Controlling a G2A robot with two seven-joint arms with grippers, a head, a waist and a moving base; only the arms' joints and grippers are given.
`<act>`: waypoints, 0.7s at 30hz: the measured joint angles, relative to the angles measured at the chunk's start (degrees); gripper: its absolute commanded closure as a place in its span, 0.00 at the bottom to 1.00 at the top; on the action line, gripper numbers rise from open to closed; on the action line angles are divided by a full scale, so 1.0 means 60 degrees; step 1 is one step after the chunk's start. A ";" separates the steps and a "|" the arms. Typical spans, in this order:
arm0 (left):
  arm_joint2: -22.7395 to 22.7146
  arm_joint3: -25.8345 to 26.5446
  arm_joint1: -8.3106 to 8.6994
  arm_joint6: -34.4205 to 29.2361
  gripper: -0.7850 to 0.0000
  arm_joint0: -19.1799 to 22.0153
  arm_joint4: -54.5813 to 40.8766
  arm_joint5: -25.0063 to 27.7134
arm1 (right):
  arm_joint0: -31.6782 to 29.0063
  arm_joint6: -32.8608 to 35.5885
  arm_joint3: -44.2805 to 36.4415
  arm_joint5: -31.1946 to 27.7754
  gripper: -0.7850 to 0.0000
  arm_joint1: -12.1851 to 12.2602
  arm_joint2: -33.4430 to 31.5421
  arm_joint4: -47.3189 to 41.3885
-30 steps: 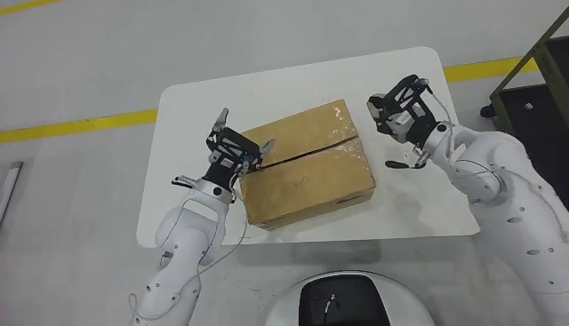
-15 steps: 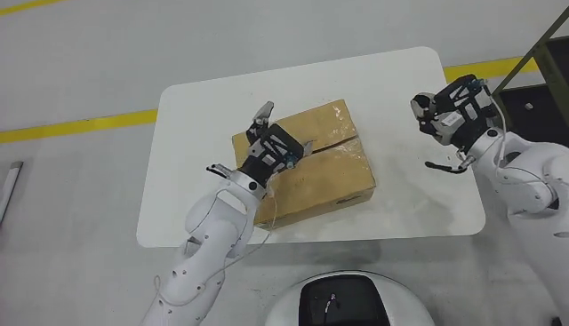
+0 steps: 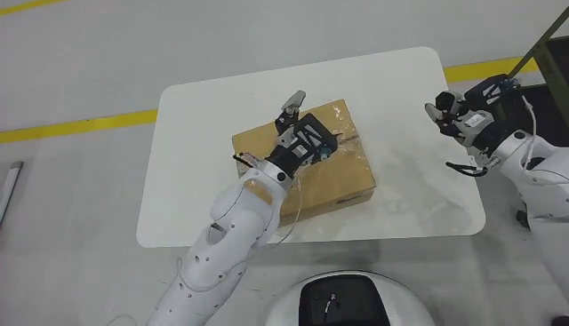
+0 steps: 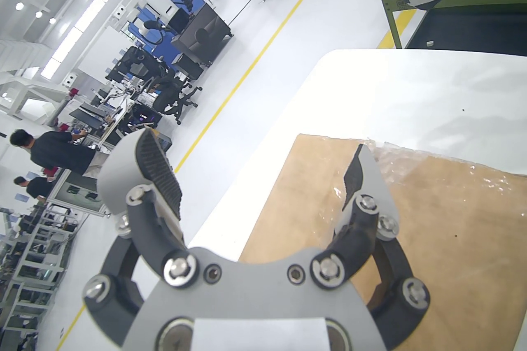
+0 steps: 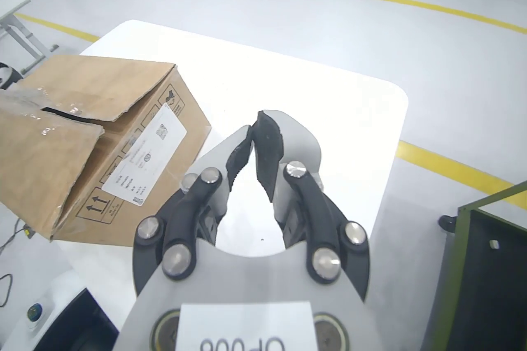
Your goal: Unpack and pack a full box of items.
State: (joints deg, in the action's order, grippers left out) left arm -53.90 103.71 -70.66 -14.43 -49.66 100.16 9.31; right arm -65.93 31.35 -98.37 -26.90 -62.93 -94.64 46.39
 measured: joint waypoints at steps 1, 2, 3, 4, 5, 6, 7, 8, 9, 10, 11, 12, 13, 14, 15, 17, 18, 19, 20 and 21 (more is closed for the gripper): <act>-0.0053 0.0040 -0.0010 -0.0078 0.00 0.0006 -0.0037 -0.0021 | 0.0033 0.0190 0.0065 -0.0096 0.00 0.0008 -0.0019 -0.0434; -0.0120 0.0088 -0.0014 -0.0161 0.00 0.0001 -0.0064 -0.0028 | 0.0080 0.0405 0.0133 -0.0186 0.00 0.0019 -0.0034 -0.0878; -0.0233 0.0170 -0.0015 -0.0288 0.00 -0.0025 -0.0114 -0.0036 | 0.0160 0.0686 0.0216 -0.0271 0.00 0.0032 -0.0061 -0.1492; -0.0342 0.0254 -0.0014 -0.0393 0.00 -0.0057 -0.0176 -0.0054 | 0.0227 0.0914 0.0270 -0.0320 0.00 0.0046 -0.0078 -0.1931; -0.0459 0.0349 -0.0011 -0.0500 0.00 -0.0092 -0.0240 -0.0065 | 0.0293 0.1158 0.0321 -0.0356 0.00 0.0061 -0.0087 -0.2349; -0.0620 0.0489 -0.0004 -0.0641 0.00 -0.0134 -0.0299 -0.0070 | 0.0389 0.1477 0.0376 -0.0382 0.00 0.0082 -0.0100 -0.2875; -0.0741 0.0599 0.0003 -0.0738 0.00 -0.0164 -0.0320 -0.0066 | 0.0463 0.1702 0.0408 -0.0390 0.00 0.0099 -0.0108 -0.3231; -0.0865 0.0712 0.0012 -0.0830 0.00 -0.0199 -0.0330 -0.0048 | 0.0534 0.1928 0.0441 -0.0389 0.00 0.0114 -0.0100 -0.3590; -0.1045 0.0856 0.0028 -0.0956 0.00 -0.0257 -0.0349 -0.0016 | 0.0633 0.2259 0.0474 -0.0379 0.00 0.0133 -0.0060 -0.4098; -0.1196 0.0955 0.0042 -0.1064 0.00 -0.0313 -0.0377 0.0008 | 0.0717 0.2534 0.0493 -0.0358 0.00 0.0149 -0.0020 -0.4480; -0.1367 0.1046 0.0058 -0.1208 0.00 -0.0383 -0.0429 0.0028 | 0.0804 0.2844 0.0516 -0.0307 0.00 0.0165 0.0031 -0.4870; -0.1612 0.1169 0.0079 -0.1445 0.00 -0.0498 -0.0567 0.0070 | 0.0921 0.3260 0.0559 -0.0164 0.00 0.0184 0.0104 -0.5439; -0.1806 0.1255 0.0094 -0.1668 0.00 -0.0601 -0.0764 0.0129 | 0.1011 0.3562 0.0597 -0.0003 0.00 0.0195 0.0156 -0.5906; -0.2013 0.1336 0.0106 -0.1927 0.00 -0.0705 -0.1069 0.0229 | 0.1097 0.3880 0.0641 0.0202 0.00 0.0208 0.0214 -0.6349; -0.2329 0.1445 0.0128 -0.2282 0.00 -0.0813 -0.1511 0.0360 | 0.1218 0.4299 0.0694 0.0510 0.00 0.0226 0.0290 -0.6872; -0.2848 0.1598 0.0171 -0.2774 0.00 -0.0960 -0.1955 0.0455 | 0.1387 0.4777 0.0764 0.0935 0.00 0.0244 0.0403 -0.7546; -0.3176 0.1709 0.0203 -0.3066 0.00 -0.1082 -0.2138 0.0522 | 0.1472 0.4964 0.0805 0.1183 0.00 0.0250 0.0486 -0.7904; -0.3416 0.1790 0.0229 -0.3284 0.00 -0.1183 -0.2192 0.0569 | 0.1522 0.5047 0.0810 0.1321 0.00 0.0255 0.0534 -0.8060; -0.3646 0.1879 0.0254 -0.3491 0.00 -0.1298 -0.2237 0.0616 | 0.1547 0.5078 0.0807 0.1386 0.00 0.0260 0.0557 -0.8089; -0.3947 0.2021 0.0285 -0.3739 0.00 -0.1468 -0.2364 0.0671 | 0.1553 0.5083 0.0801 0.1401 0.00 0.0261 0.0563 -0.8055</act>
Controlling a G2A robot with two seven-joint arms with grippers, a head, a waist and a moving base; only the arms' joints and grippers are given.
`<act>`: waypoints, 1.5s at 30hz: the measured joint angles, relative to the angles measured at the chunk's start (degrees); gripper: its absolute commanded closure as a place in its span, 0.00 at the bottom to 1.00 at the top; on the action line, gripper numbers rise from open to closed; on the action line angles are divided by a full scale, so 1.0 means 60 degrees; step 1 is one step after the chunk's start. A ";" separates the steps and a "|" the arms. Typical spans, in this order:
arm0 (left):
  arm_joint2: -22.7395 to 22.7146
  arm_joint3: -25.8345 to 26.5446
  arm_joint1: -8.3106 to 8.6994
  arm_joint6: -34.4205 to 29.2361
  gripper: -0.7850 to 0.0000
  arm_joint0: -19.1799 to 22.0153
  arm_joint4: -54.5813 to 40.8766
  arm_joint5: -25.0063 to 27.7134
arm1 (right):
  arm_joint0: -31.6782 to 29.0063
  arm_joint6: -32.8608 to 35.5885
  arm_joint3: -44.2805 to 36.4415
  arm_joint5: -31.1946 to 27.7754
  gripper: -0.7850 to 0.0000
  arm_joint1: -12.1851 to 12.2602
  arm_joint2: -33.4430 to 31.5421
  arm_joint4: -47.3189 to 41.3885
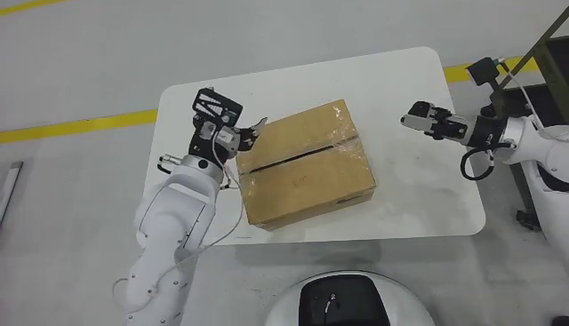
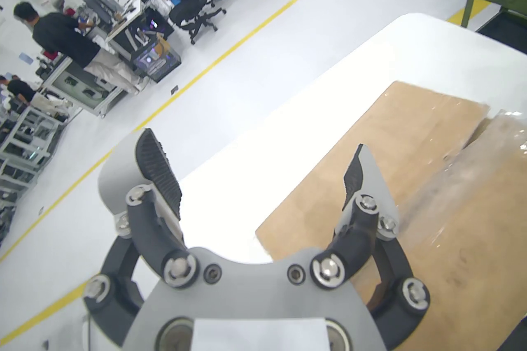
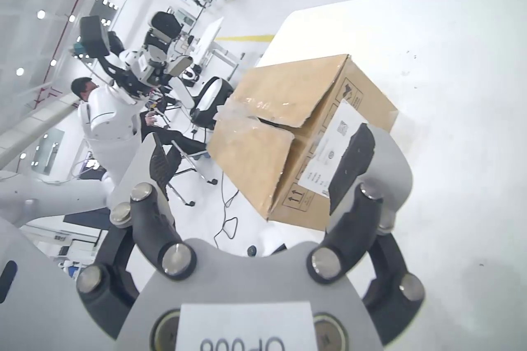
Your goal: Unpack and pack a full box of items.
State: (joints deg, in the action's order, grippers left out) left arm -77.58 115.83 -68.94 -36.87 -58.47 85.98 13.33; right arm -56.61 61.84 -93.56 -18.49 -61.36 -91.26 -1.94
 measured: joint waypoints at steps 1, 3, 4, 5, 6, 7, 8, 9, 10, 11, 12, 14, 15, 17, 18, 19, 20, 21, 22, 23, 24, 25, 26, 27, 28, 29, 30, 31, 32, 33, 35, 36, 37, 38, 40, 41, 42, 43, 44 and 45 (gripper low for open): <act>-0.0226 0.0112 0.0026 -0.0187 0.00 -0.0139 -0.0071 0.0058 | -0.0002 -0.0004 -0.0002 -0.0005 0.00 0.0001 -0.0002 0.0022; -0.0740 0.0403 0.0087 -0.0650 0.00 -0.0501 -0.0168 0.0254 | -0.0006 -0.0013 -0.0003 -0.0018 0.00 0.0000 -0.0007 0.0035; -0.0957 0.0548 0.0111 -0.0819 0.00 -0.0663 -0.0249 0.0333 | -0.0006 -0.0014 -0.0003 -0.0020 0.00 0.0000 -0.0007 0.0035; -0.1164 0.0696 0.0135 -0.0982 0.00 -0.0834 -0.0325 0.0429 | -0.0007 -0.0014 -0.0003 -0.0020 0.00 0.0000 -0.0007 0.0035; -0.1424 0.0898 0.0166 -0.1189 0.00 -0.1075 -0.0437 0.0583 | -0.0007 -0.0014 -0.0003 -0.0020 0.00 0.0000 -0.0007 0.0034; -0.1612 0.1046 0.0187 -0.1331 0.00 -0.1260 -0.0533 0.0684 | -0.0007 -0.0014 -0.0003 -0.0020 0.00 0.0000 -0.0007 0.0034; -0.1790 0.1181 0.0202 -0.1458 0.00 -0.1446 -0.0673 0.0750 | -0.0007 -0.0014 -0.0003 -0.0020 0.00 0.0000 -0.0007 0.0033; -0.2015 0.1343 0.0216 -0.1601 0.00 -0.1683 -0.0928 0.0778 | -0.0033 -0.0036 -0.0008 0.0021 0.00 -0.0005 0.0022 -0.0008; -0.2175 0.1459 0.0226 -0.1689 0.00 -0.1848 -0.1110 0.0788 | -0.0066 -0.0047 -0.0030 0.0149 0.00 -0.0013 0.0085 -0.0161; -0.2316 0.1567 0.0235 -0.1763 0.00 -0.2005 -0.1253 0.0811 | -0.0071 -0.0055 -0.0058 0.0338 0.00 -0.0024 0.0149 -0.0446; -0.2454 0.1674 0.0246 -0.1830 0.00 -0.2191 -0.1422 0.0844 | -0.0044 -0.0060 -0.0073 0.0665 0.00 -0.0030 0.0210 -0.0886; -0.2500 0.1712 0.0249 -0.1849 0.00 -0.2276 -0.1498 0.0860 | 0.0027 0.0028 -0.0070 0.1292 0.00 -0.0045 0.0344 -0.1528; -0.2494 0.1708 0.0249 -0.1847 0.00 -0.2271 -0.1492 0.0860 | 0.0086 0.0147 -0.0075 0.1760 0.00 -0.0059 0.0470 -0.2030; -0.2486 0.1702 0.0248 -0.1842 0.00 -0.2260 -0.1480 0.0858 | 0.0168 0.0194 -0.0095 0.2406 0.00 -0.0080 0.0649 -0.2659; -0.2484 0.1701 0.0248 -0.1842 0.00 -0.2258 -0.1478 0.0858 | 0.0209 0.0251 -0.0079 0.2897 0.00 -0.0101 0.0826 -0.3097; -0.2484 0.1701 0.0248 -0.1841 0.00 -0.2258 -0.1478 0.0857 | 0.0263 0.0313 -0.0079 0.3248 0.00 -0.0114 0.0969 -0.3357; -0.2484 0.1701 0.0248 -0.1841 0.00 -0.2259 -0.1478 0.0857 | 0.0313 0.0352 -0.0069 0.3568 0.00 -0.0128 0.1119 -0.3559; -0.2484 0.1701 0.0248 -0.1841 0.00 -0.2259 -0.1478 0.0857 | 0.0371 0.0409 -0.0046 0.3955 0.00 -0.0153 0.1342 -0.3808; -0.2484 0.1701 0.0248 -0.1841 0.00 -0.2259 -0.1478 0.0857 | 0.0420 0.0406 -0.0021 0.4176 0.00 -0.0169 0.1500 -0.3938; -0.2485 0.1701 0.0248 -0.1841 0.00 -0.2259 -0.1478 0.0857 | 0.0459 0.0354 0.0018 0.4363 0.00 -0.0185 0.1662 -0.4011; -0.2485 0.1701 0.0248 -0.1841 0.00 -0.2259 -0.1478 0.0857 | 0.0498 0.0314 0.0079 0.4576 0.00 -0.0213 0.1893 -0.4116; -0.2485 0.1701 0.0248 -0.1841 0.00 -0.2259 -0.1478 0.0857 | 0.0532 0.0270 0.0131 0.4684 0.00 -0.0232 0.2049 -0.4202; -0.2485 0.1701 0.0248 -0.1841 0.00 -0.2259 -0.1478 0.0857 | 0.0567 0.0185 0.0184 0.4750 0.00 -0.0247 0.2199 -0.4208; -0.2485 0.1701 0.0248 -0.1841 0.00 -0.2259 -0.1478 0.0857 | 0.0604 0.0070 0.0257 0.4817 0.00 -0.0265 0.2403 -0.4081; -0.2485 0.1701 0.0248 -0.1841 0.00 -0.2259 -0.1478 0.0857 | 0.0627 -0.0015 0.0328 0.4872 0.00 -0.0283 0.2543 -0.4030; -0.2485 0.1701 0.0248 -0.1841 0.00 -0.2259 -0.1478 0.0857 | 0.0645 -0.0098 0.0418 0.4945 0.00 -0.0304 0.2674 -0.4075; -0.2485 0.1701 0.0248 -0.1841 0.00 -0.2259 -0.1478 0.0857 | 0.0684 -0.0223 0.0542 0.5020 0.03 -0.0331 0.2845 -0.4138; -0.2485 0.1701 0.0248 -0.1841 0.00 -0.2259 -0.1478 0.0857 | 0.0726 -0.0335 0.0629 0.5028 0.37 -0.0346 0.2966 -0.4085; -0.2485 0.1701 0.0248 -0.1841 0.00 -0.2259 -0.1478 0.0857 | 0.0767 -0.0445 0.0714 0.5010 0.51 -0.0360 0.3083 -0.3975; -0.2485 0.1701 0.0248 -0.1841 0.00 -0.2259 -0.1478 0.0857 | 0.0819 -0.0605 0.0841 0.4969 0.61 -0.0379 0.3219 -0.3847; -0.2485 0.1701 0.0248 -0.1842 0.00 -0.2259 -0.1478 0.0857 | 0.0917 -0.0866 0.1000 0.4857 0.99 -0.0401 0.3386 -0.3618; -0.2485 0.1701 0.0248 -0.1842 0.00 -0.2259 -0.1478 0.0857 | 0.0986 -0.1006 0.1085 0.4791 1.00 -0.0412 0.3482 -0.3436; -0.2485 0.1701 0.0248 -0.1842 0.00 -0.2259 -0.1478 0.0857 | 0.1038 -0.1089 0.1132 0.4757 1.00 -0.0419 0.3544 -0.3324; -0.2485 0.1701 0.0248 -0.1842 0.00 -0.2259 -0.1478 0.0857 | 0.1096 -0.1159 0.1160 0.4720 1.00 -0.0420 0.3603 -0.3164; -0.2485 0.1701 0.0248 -0.1842 0.00 -0.2259 -0.1478 0.0857 | 0.1224 -0.1257 0.1179 0.4606 1.00 -0.0411 0.3729 -0.2664; -0.2485 0.1701 0.0248 -0.1842 0.00 -0.2259 -0.1478 0.0857 | 0.1269 -0.1281 0.1175 0.4555 1.00 -0.0407 0.3769 -0.2481; -0.2485 0.1701 0.0248 -0.1842 0.00 -0.2259 -0.1478 0.0857 | 0.1321 -0.1308 0.1157 0.4485 1.00 -0.0404 0.3811 -0.2296; -0.2485 0.1701 0.0248 -0.1842 0.00 -0.2259 -0.1478 0.0857 | 0.1356 -0.1323 0.1134 0.4430 1.00 -0.0401 0.3834 -0.2186; -0.2485 0.1701 0.0248 -0.1842 0.00 -0.2259 -0.1478 0.0857 | 0.1390 -0.1345 0.1110 0.4371 1.00 -0.0398 0.3851 -0.2073; -0.2485 0.1701 0.0248 -0.1842 0.00 -0.2259 -0.1478 0.0857 | 0.1429 -0.1372 0.1078 0.4292 1.00 -0.0391 0.3874 -0.1908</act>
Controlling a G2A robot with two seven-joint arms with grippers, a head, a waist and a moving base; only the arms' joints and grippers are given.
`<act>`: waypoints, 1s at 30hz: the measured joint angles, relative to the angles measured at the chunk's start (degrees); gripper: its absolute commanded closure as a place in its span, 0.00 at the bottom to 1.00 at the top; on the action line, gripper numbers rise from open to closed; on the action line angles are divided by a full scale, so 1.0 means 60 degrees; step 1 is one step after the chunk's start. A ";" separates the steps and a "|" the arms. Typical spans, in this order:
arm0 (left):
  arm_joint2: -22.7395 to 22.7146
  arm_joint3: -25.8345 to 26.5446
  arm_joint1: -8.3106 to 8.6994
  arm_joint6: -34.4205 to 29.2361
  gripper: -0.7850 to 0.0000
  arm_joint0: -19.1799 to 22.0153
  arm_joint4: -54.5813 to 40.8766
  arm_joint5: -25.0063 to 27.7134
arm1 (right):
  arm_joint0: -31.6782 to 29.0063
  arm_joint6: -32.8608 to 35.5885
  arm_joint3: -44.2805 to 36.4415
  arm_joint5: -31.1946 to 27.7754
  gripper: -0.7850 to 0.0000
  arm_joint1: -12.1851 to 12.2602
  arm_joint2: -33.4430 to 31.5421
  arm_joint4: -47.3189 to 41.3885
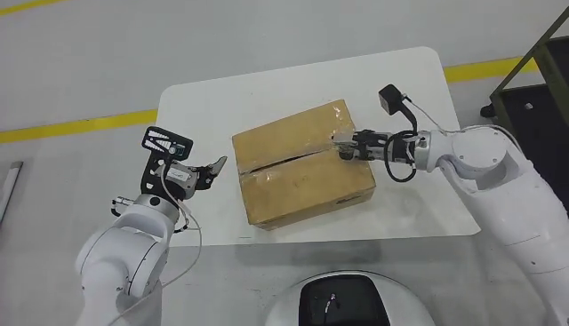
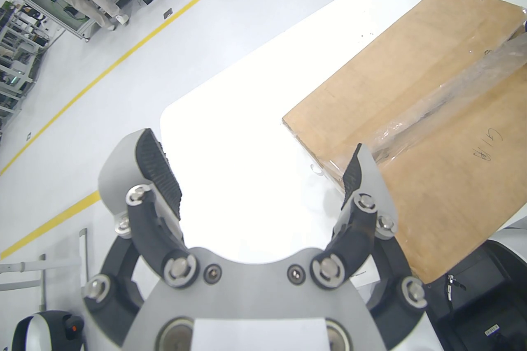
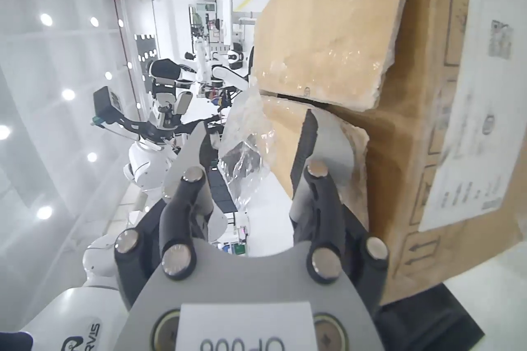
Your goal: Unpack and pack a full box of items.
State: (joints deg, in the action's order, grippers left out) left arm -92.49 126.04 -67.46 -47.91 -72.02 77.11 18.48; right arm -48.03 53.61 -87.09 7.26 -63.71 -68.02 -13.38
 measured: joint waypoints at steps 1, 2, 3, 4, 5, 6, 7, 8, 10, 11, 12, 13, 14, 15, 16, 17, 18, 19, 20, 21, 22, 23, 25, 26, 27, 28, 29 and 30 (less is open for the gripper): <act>0.0000 0.0000 0.0000 0.0000 0.00 0.0000 0.0000 0.0000 | 0.0024 -0.0023 -0.0022 -0.0058 1.00 0.0005 0.0013 0.0112; 0.0000 0.0000 0.0000 0.0000 0.00 0.0000 0.0000 0.0000 | 0.0046 -0.0047 -0.0043 -0.0113 1.00 0.0009 0.0027 0.0225; 0.0000 0.0000 0.0000 0.0000 0.00 0.0000 0.0000 0.0000 | 0.0074 -0.0066 -0.0074 -0.0183 1.00 0.0012 0.0047 0.0339; 0.0000 0.0000 0.0000 0.0000 0.00 0.0000 0.0000 0.0000 | 0.0095 -0.0068 -0.0095 -0.0233 1.00 0.0013 0.0064 0.0379; 0.0000 0.0000 0.0000 0.0000 0.00 0.0000 0.0000 0.0000 | 0.0124 -0.0069 -0.0116 -0.0281 1.00 0.0015 0.0082 0.0454; 0.0000 0.0000 0.0000 0.0000 0.00 0.0000 0.0000 0.0000 | 0.0168 -0.0074 -0.0164 -0.0381 1.00 0.0018 0.0102 0.0569; 0.0000 0.0000 0.0000 0.0000 0.00 0.0000 0.0000 0.0000 | 0.0198 -0.0067 -0.0200 -0.0494 1.00 0.0020 0.0118 0.0645; 0.0000 0.0000 0.0000 0.0000 0.00 0.0000 0.0000 0.0000 | 0.0229 -0.0046 -0.0235 -0.0618 1.00 0.0023 0.0136 0.0742; 0.0000 0.0000 0.0000 0.0000 0.00 0.0000 0.0000 0.0000 | 0.0293 -0.0007 -0.0299 -0.0884 1.00 0.0032 0.0162 0.0945; -0.0003 -0.0006 0.0000 0.0019 0.00 -0.0011 0.0000 -0.0012 | 0.0316 0.0006 -0.0306 -0.0949 1.00 0.0032 0.0163 0.0951; -0.0013 -0.0026 0.0000 0.0131 0.00 -0.0066 0.0015 -0.0052 | 0.0356 0.0040 -0.0327 -0.1077 1.00 0.0029 0.0165 0.0896; -0.0024 -0.0038 0.0003 0.0235 0.00 -0.0120 0.0034 -0.0079 | 0.0398 0.0112 -0.0353 -0.1226 1.00 0.0031 0.0183 0.0910; -0.0034 -0.0043 0.0006 0.0320 0.00 -0.0169 0.0042 -0.0101 | 0.0446 0.0194 -0.0373 -0.1383 1.00 0.0037 0.0202 0.1028; -0.0048 -0.0047 0.0010 0.0392 0.00 -0.0218 0.0016 -0.0133 | 0.0509 0.0278 -0.0420 -0.1624 1.00 0.0047 0.0221 0.1212; -0.0057 -0.0049 0.0013 0.0421 0.00 -0.0241 -0.0015 -0.0157 | 0.0555 0.0343 -0.0459 -0.1839 1.00 0.0053 0.0237 0.1327; -0.0063 -0.0059 0.0015 0.0437 0.00 -0.0256 -0.0050 -0.0176 | 0.0606 0.0412 -0.0491 -0.2081 1.00 0.0060 0.0250 0.1458; -0.0068 -0.0081 0.0019 0.0449 0.00 -0.0269 -0.0095 -0.0203 | 0.0676 0.0497 -0.0533 -0.2450 1.00 0.0069 0.0264 0.1610; -0.0068 -0.0100 0.0021 0.0452 0.00 -0.0276 -0.0133 -0.0234 | 0.0732 0.0574 -0.0553 -0.2749 1.00 0.0076 0.0278 0.1726; -0.0067 -0.0118 0.0022 0.0451 0.00 -0.0285 -0.0167 -0.0263 | 0.0796 0.0656 -0.0563 -0.3044 1.00 0.0087 0.0292 0.1903; -0.0062 -0.0134 0.0026 0.0450 0.05 -0.0294 -0.0193 -0.0285 | 0.0884 0.0718 -0.0566 -0.3376 1.00 0.0105 0.0308 0.2229; -0.0054 -0.0145 0.0030 0.0453 0.12 -0.0301 -0.0200 -0.0289 | 0.0937 0.0724 -0.0562 -0.3567 1.00 0.0112 0.0323 0.2437; -0.0046 -0.0158 0.0033 0.0464 0.44 -0.0306 -0.0211 -0.0293 | 0.0983 0.0712 -0.0545 -0.3722 1.00 0.0114 0.0335 0.2543; -0.0020 -0.0211 0.0038 0.0513 0.88 -0.0307 -0.0257 -0.0326 | 0.1098 0.0684 -0.0464 -0.3987 1.00 0.0112 0.0366 0.2614; -0.0006 -0.0242 0.0039 0.0542 1.00 -0.0298 -0.0275 -0.0348 | 0.1152 0.0686 -0.0424 -0.4057 1.00 0.0112 0.0382 0.2681; 0.0019 -0.0293 0.0040 0.0584 1.00 -0.0281 -0.0302 -0.0397 | 0.1211 0.0663 -0.0369 -0.4135 1.00 0.0111 0.0407 0.2764; 0.0044 -0.0338 0.0039 0.0620 1.00 -0.0264 -0.0354 -0.0444 | 0.1242 0.0632 -0.0321 -0.4182 1.00 0.0107 0.0431 0.2791; 0.0072 -0.0383 0.0036 0.0656 1.00 -0.0243 -0.0412 -0.0492 | 0.1272 0.0592 -0.0276 -0.4236 1.00 0.0102 0.0454 0.2797; 0.0114 -0.0447 0.0032 0.0695 1.00 -0.0209 -0.0498 -0.0555 | 0.1323 0.0535 -0.0210 -0.4350 1.00 0.0098 0.0483 0.2856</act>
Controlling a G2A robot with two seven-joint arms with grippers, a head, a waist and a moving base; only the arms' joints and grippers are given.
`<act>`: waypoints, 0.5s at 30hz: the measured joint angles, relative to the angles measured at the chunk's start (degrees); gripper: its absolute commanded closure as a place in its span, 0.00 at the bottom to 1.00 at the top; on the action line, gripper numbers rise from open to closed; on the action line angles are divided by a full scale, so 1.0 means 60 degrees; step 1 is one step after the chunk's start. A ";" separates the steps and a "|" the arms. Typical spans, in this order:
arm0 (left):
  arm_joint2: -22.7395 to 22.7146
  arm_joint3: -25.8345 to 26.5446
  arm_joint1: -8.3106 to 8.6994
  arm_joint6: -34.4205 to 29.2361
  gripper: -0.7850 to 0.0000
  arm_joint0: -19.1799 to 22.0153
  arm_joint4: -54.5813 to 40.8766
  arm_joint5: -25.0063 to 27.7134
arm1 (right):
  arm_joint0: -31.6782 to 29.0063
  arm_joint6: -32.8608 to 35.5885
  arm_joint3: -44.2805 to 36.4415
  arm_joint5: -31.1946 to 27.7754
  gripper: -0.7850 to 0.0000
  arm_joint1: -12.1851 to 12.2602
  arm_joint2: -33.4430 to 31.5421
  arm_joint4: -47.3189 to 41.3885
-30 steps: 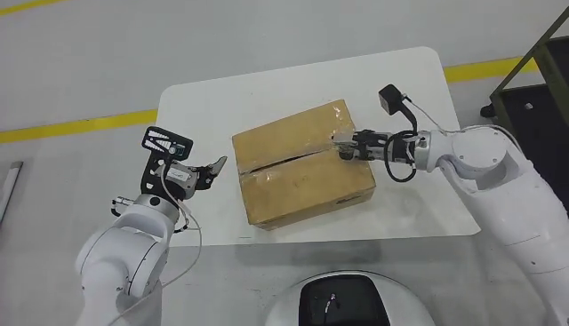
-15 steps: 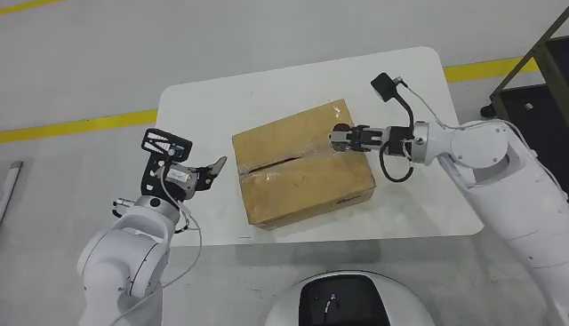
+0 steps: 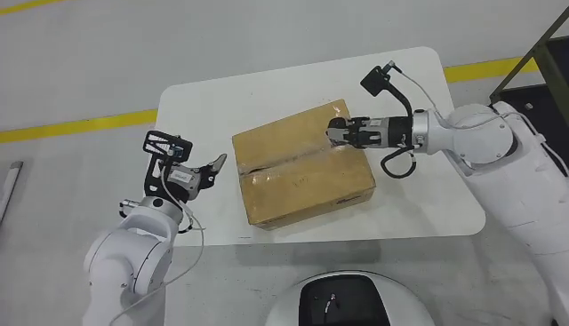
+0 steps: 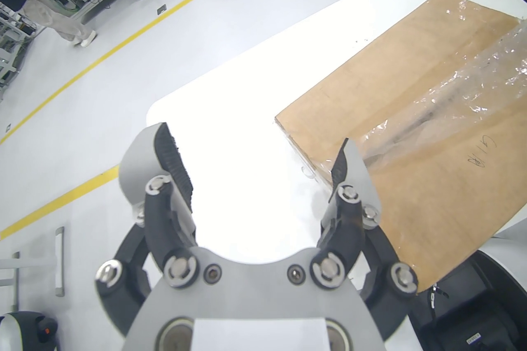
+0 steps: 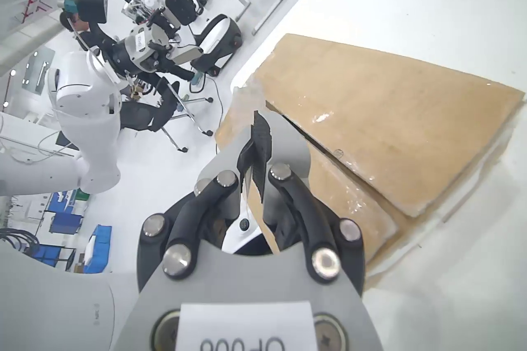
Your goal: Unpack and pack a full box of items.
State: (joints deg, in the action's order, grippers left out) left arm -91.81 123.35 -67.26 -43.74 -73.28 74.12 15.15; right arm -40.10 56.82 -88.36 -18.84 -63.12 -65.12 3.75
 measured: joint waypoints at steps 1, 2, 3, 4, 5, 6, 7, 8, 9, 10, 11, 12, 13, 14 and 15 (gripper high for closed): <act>0.0037 -0.0044 -0.0002 0.0022 1.00 0.0032 -0.0048 -0.0028 | 0.0038 -0.0036 0.0059 -0.0100 1.00 -0.0001 0.0027 0.0096; 0.0080 -0.0082 -0.0002 0.0045 1.00 0.0071 -0.0069 -0.0036 | 0.0071 -0.0085 0.0128 -0.0193 1.00 -0.0003 0.0056 0.0208; 0.0149 -0.0142 -0.0003 0.0079 1.00 0.0123 -0.0114 -0.0044 | 0.0103 -0.0166 0.0226 -0.0289 1.00 -0.0005 0.0094 0.0367; 0.0203 -0.0190 -0.0006 0.0100 1.00 0.0165 -0.0181 -0.0054 | 0.0116 -0.0237 0.0295 -0.0339 1.00 -0.0007 0.0118 0.0467; 0.0260 -0.0230 -0.0006 0.0111 1.00 0.0214 -0.0221 -0.0043 | 0.0116 -0.0329 0.0363 -0.0362 1.00 -0.0011 0.0133 0.0508; 0.0344 -0.0284 -0.0004 0.0122 1.00 0.0283 -0.0224 0.0007 | 0.0107 -0.0431 0.0449 -0.0370 1.00 -0.0017 0.0154 0.0510; 0.0412 -0.0333 -0.0003 0.0132 1.00 0.0332 -0.0210 0.0033 | 0.0106 -0.0475 0.0501 -0.0375 1.00 -0.0020 0.0167 0.0502; 0.0484 -0.0382 -0.0002 0.0146 1.00 0.0381 -0.0198 0.0057 | 0.0112 -0.0516 0.0546 -0.0382 1.00 -0.0021 0.0172 0.0500; 0.0586 -0.0451 -0.0001 0.0164 1.00 0.0447 -0.0190 0.0104 | 0.0122 -0.0560 0.0601 -0.0400 1.00 -0.0022 0.0179 0.0514; 0.0665 -0.0506 -0.0001 0.0175 1.00 0.0496 -0.0194 0.0139 | 0.0131 -0.0593 0.0638 -0.0424 1.00 -0.0022 0.0185 0.0557; 0.0744 -0.0563 -0.0001 0.0180 1.00 0.0544 -0.0207 0.0179 | 0.0141 -0.0632 0.0677 -0.0455 1.00 -0.0020 0.0191 0.0631; 0.0843 -0.0637 -0.0001 0.0176 1.00 0.0606 -0.0215 0.0231 | 0.0148 -0.0704 0.0729 -0.0509 1.00 -0.0017 0.0202 0.0764; 0.0914 -0.0691 -0.0001 0.0167 1.00 0.0650 -0.0215 0.0258 | 0.0144 -0.0760 0.0774 -0.0555 1.00 -0.0016 0.0214 0.0839; 0.0981 -0.0744 -0.0001 0.0161 1.00 0.0690 -0.0223 0.0280 | 0.0136 -0.0805 0.0825 -0.0600 1.00 -0.0016 0.0228 0.0880; 0.1062 -0.0813 -0.0002 0.0161 1.00 0.0741 -0.0222 0.0294 | 0.0127 -0.0846 0.0892 -0.0655 1.00 -0.0017 0.0246 0.0894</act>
State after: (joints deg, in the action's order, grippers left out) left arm -85.44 118.48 -67.27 -42.78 -68.83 72.79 16.91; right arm -39.34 51.74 -83.00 -22.77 -63.22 -63.64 9.11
